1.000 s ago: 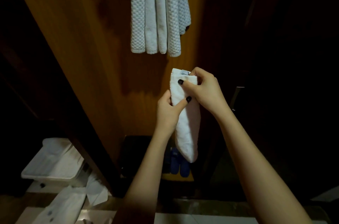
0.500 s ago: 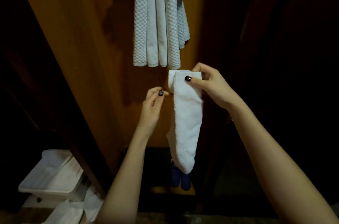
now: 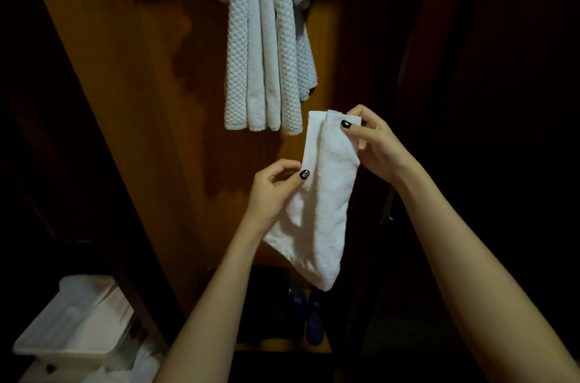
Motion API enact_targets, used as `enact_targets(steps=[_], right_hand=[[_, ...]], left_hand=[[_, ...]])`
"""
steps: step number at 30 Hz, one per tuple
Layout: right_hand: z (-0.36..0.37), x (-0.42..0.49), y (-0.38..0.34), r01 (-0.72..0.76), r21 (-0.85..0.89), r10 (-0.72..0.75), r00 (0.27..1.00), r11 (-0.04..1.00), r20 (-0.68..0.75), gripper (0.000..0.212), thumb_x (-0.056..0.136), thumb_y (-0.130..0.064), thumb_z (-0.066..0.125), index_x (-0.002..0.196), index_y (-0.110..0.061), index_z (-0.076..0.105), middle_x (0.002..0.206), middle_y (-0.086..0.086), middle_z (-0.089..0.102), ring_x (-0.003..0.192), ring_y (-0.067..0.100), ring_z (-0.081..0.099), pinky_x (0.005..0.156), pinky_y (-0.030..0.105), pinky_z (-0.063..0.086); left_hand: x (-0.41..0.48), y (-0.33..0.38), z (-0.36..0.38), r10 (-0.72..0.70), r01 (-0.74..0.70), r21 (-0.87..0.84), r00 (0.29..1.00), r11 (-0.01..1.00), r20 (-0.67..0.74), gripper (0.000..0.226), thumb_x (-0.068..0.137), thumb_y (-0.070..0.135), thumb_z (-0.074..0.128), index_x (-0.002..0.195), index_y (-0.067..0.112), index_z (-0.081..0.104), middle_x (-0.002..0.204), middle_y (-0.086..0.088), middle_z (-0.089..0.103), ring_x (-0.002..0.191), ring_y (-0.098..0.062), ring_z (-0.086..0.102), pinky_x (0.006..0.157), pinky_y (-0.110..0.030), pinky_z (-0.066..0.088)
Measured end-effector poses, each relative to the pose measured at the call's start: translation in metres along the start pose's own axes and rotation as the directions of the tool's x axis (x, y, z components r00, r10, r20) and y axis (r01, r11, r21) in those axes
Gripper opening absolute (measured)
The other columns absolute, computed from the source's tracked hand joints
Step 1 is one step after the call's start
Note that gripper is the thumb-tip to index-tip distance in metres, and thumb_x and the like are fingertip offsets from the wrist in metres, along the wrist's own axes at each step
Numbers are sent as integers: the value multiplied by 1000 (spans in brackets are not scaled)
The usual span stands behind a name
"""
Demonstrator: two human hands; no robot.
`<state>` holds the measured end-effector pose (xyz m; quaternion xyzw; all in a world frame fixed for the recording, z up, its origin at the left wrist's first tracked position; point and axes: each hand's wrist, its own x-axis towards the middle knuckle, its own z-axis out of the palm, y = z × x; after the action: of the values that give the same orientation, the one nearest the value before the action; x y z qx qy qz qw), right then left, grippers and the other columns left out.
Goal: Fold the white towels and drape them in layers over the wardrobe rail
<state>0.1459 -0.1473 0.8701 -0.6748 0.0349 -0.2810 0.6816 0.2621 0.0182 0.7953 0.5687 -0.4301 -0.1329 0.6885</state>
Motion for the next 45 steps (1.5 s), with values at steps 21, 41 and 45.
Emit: enact_targets(steps=[21, 41, 45], right_hand=[[-17, 5, 6, -50, 13, 49, 995, 999, 82, 17, 82, -22, 66, 72, -18, 53, 74, 5, 42, 68, 13, 47, 64, 26, 45], [0, 8, -3, 13, -137, -40, 980, 990, -194, 17, 94, -17, 62, 80, -15, 54, 75, -2, 56, 65, 7, 55, 57, 22, 46], [16, 12, -4, 112, -285, -190, 945, 952, -266, 22, 90, -14, 68, 75, -14, 52, 72, -1, 53, 64, 8, 50, 51, 18, 40]], left_hand=[[0, -6, -15, 402, -389, 575, 909, 720, 111, 13, 84, 14, 72, 94, 13, 65, 84, 4, 55, 71, -7, 51, 62, -17, 40], [-1, -1, -3, 163, -237, 572, 970, 785, 179, 23, 92, 9, 57, 109, 7, 71, 90, 2, 55, 76, -5, 54, 68, -10, 39], [0, -5, 19, -50, -43, 583, 989, 811, 143, 40, 92, 45, 58, 93, 4, 62, 84, 7, 37, 71, -2, 42, 64, -18, 30]])
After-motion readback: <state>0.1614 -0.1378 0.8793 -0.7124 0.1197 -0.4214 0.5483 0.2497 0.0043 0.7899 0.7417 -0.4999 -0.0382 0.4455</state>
